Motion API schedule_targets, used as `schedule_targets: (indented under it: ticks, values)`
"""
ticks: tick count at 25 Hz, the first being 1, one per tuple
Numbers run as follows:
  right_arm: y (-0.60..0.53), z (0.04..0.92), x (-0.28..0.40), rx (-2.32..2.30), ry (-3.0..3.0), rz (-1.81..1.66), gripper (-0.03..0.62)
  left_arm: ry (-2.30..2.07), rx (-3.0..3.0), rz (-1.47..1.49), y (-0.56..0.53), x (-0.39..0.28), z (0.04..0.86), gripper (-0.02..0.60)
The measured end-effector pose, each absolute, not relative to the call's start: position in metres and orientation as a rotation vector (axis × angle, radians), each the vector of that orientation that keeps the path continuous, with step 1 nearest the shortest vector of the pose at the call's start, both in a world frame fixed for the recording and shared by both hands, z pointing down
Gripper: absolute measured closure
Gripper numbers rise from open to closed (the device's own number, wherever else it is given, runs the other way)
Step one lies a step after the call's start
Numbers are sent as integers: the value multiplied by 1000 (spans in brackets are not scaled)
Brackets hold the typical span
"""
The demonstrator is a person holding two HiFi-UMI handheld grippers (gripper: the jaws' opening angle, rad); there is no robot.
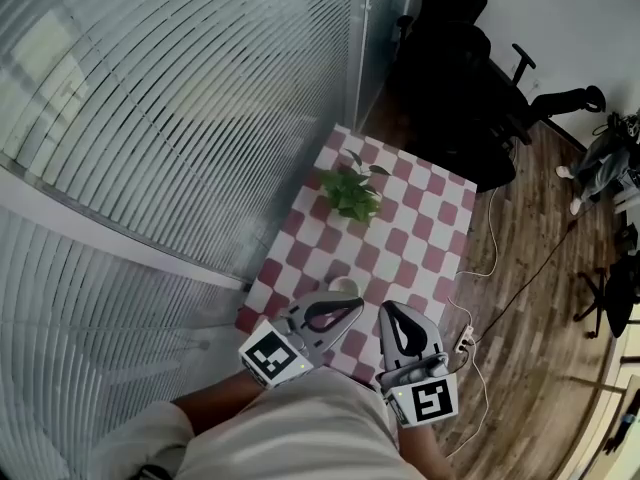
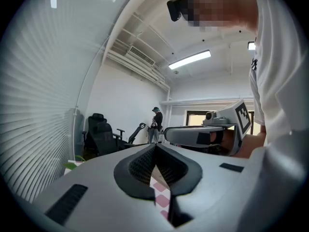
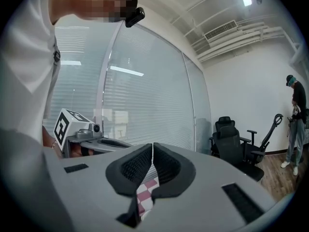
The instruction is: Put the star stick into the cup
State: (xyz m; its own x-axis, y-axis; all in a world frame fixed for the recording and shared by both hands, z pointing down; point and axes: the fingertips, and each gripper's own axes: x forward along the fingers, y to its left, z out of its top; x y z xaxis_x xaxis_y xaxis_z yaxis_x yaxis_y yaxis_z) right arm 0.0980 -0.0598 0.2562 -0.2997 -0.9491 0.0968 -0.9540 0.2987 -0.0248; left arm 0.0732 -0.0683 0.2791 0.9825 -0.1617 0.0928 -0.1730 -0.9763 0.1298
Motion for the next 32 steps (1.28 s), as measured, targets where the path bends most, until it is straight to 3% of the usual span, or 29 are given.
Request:
schedule_targets:
  ticks: [32]
  values:
    - [-46, 223, 97, 1833, -2498, 50, 563, -292, 3035, 8, -61, 68, 239, 549]
